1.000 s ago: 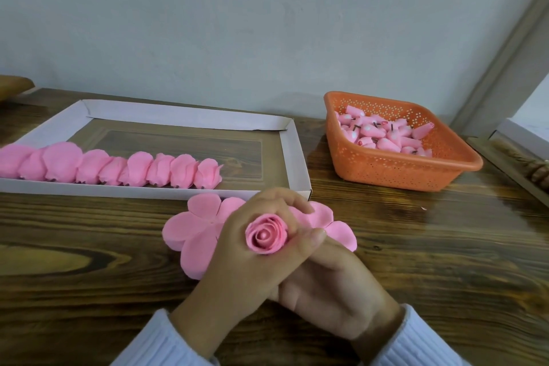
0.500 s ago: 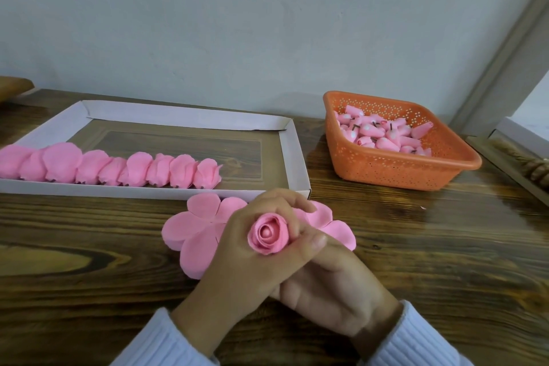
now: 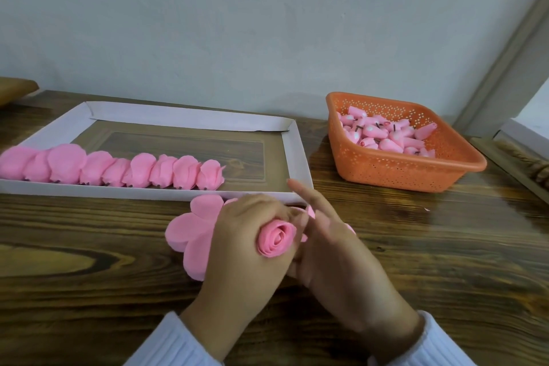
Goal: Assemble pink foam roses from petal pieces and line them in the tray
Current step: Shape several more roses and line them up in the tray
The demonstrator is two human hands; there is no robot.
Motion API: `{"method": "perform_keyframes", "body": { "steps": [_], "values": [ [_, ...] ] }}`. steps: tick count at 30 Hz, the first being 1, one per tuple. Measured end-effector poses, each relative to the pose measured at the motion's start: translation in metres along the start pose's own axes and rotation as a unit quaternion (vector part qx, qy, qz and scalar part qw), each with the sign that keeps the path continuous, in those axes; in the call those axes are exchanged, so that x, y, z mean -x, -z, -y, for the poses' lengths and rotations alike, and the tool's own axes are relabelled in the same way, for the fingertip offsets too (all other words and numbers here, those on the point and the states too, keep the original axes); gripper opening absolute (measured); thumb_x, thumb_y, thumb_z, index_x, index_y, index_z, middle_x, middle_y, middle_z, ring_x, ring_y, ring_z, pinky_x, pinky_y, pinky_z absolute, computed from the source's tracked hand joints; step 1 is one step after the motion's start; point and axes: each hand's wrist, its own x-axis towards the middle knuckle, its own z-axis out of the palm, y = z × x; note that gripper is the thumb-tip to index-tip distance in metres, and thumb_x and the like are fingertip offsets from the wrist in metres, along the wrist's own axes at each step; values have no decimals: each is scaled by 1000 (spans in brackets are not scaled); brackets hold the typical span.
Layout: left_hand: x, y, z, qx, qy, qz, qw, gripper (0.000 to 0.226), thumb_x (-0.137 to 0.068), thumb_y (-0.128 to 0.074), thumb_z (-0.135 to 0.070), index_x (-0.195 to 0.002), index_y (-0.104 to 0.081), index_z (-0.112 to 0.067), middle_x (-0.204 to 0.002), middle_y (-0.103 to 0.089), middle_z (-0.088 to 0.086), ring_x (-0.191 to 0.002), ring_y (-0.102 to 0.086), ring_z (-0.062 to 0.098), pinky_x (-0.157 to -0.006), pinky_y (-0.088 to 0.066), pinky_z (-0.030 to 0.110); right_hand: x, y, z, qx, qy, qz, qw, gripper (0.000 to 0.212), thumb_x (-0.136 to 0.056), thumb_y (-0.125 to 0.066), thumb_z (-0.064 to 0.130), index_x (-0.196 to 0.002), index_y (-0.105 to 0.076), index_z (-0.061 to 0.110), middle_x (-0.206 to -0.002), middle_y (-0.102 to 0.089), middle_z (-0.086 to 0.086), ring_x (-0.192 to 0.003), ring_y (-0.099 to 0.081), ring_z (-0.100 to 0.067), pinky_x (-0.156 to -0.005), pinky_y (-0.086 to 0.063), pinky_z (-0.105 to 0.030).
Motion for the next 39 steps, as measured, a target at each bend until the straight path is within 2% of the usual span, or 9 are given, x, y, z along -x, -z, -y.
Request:
{"method": "perform_keyframes", "body": {
  "steps": [4, 9, 14, 17, 20, 27, 32, 36, 39],
  "values": [
    [5, -1, 2, -51, 13, 42, 998, 24, -52, -69, -15, -74, -65, -25, -73, -56, -18, -72, -50, 1, -70, -43, 18, 5, 1, -10, 128, 56, -24, 990, 74, -62, -80, 30, -130, -50, 37, -113, -69, 1, -110, -65, -20, -91, -51, -35],
    [2, -4, -3, -91, -48, 0, 995, 9, -77, -58, -35, -83, -57, -28, -72, -51, -24, -73, -49, 5, -67, -44, 33, 5, 1, -15, 148, 65, -30, 986, 62, -68, -76, 28, -126, -55, 37, -116, -69, -4, -113, -64, -21, -95, -48, -35],
    [5, -8, -8, 1, 21, -18, 1000, 22, -76, -49, -35, -95, -60, -31, -83, -60, -18, -81, -60, 13, -70, -54, 38, 5, -4, -15, 174, 83, -25, 981, 49, -75, -76, 38, -120, -61, 25, -118, -67, -10, -114, -62, -27, -96, -48, -43],
    [3, -3, -10, 74, 49, -5, 996, 21, -79, -59, -38, -99, -61, -41, -80, -66, -17, -79, -64, 17, -69, -54, 40, 4, -10, -10, 90, 49, 16, 995, 39, -92, -55, 48, -113, -65, 17, -114, -68, -9, -110, -64, -15, -90, -51, -30],
    [0, 1, -13, 224, 108, -3, 969, 15, -79, -60, -34, -92, -68, -31, -69, -67, -5, -68, -66, 7, -64, -53, 21, 0, -7, -11, 27, -6, 5, 1000, 53, -89, -46, 45, -111, -54, -3, -111, -58, -26, -103, -56, -29, -85, -48, -39],
    [-2, 5, -13, 350, 190, -32, 917, 34, -81, -65, -34, -114, -63, -36, -100, -73, 0, -89, -71, 18, -56, -53, 20, 1, -7, -19, -17, 21, 55, 998, 47, -85, -58, 22, -128, -50, 5, -96, -56, -18, -79, -57, -20, -68, -43, -29],
    [-2, 3, -14, 302, 203, 24, 931, 27, -67, -64, -41, -91, -74, -33, -100, -73, -8, -73, -69, 7, -46, -43, 10, 0, -6, -21, 21, 50, 27, 998, 30, -90, -54, 15, -115, -57, 0, -83, -57, -11, -68, -56, -11, -63, -42, -25],
    [-1, 5, -15, 318, 247, 60, 913, 29, -65, -65, -45, -87, -76, -29, -52, -63, -5, -32, -44, 5, -35, -36, 18, 2, -6, -21, 80, 44, 18, 996, 28, -90, -50, 37, -107, -71, 29, -70, -58, 1, -63, -52, -9, -62, -38, -26],
    [-1, 5, -16, 320, 254, 34, 912, 27, -62, -66, -48, -74, -74, -25, -72, -72, 0, -43, -57, 13, -35, -35, 17, 2, -10, -22, 65, 57, 37, 996, 27, -91, -53, 32, -113, -66, 23, -82, -60, -3, -71, -54, -11, -63, -44, -23]
  ]
}}
